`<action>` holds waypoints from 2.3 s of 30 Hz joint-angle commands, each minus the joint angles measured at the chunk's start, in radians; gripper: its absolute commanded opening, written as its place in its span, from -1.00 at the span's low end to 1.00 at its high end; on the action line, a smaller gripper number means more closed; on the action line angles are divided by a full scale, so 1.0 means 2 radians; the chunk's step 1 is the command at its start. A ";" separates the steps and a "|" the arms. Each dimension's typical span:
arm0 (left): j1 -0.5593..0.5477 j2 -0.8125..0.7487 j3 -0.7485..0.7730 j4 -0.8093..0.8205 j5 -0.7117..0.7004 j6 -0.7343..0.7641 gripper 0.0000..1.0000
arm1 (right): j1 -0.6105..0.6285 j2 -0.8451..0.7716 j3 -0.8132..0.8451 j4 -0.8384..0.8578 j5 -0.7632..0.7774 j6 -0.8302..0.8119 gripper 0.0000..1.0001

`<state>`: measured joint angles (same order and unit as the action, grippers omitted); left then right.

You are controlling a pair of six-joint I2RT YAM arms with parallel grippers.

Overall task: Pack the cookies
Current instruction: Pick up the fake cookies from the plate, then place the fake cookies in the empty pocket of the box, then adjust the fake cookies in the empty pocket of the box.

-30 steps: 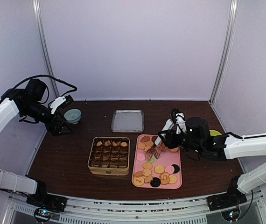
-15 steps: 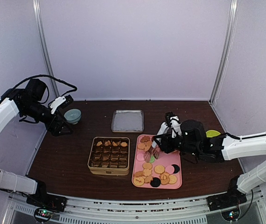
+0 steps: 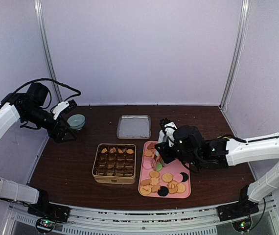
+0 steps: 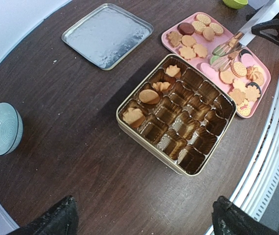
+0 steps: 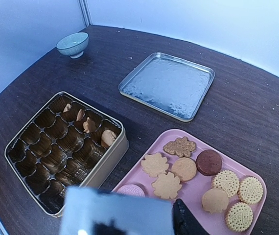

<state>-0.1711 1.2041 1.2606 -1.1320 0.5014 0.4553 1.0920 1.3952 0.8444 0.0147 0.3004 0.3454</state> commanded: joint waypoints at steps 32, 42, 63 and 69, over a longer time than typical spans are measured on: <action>0.121 -0.009 -0.092 0.009 0.005 0.055 0.96 | 0.050 0.332 0.533 -0.107 -0.110 -0.094 -0.44; 0.120 0.009 -0.093 0.015 0.023 0.054 0.96 | 0.052 0.286 0.483 -0.087 -0.091 -0.094 -0.32; 0.120 0.000 -0.091 0.015 0.026 0.057 0.96 | 0.061 0.310 0.472 -0.068 -0.116 -0.065 -0.53; 0.121 -0.002 -0.089 0.015 0.020 0.059 0.96 | 0.062 0.319 0.469 -0.072 -0.119 -0.064 -0.65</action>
<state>0.0620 1.2182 1.0733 -1.1255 0.5404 0.5564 1.2114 2.0132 1.7901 -0.1532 0.0742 0.2092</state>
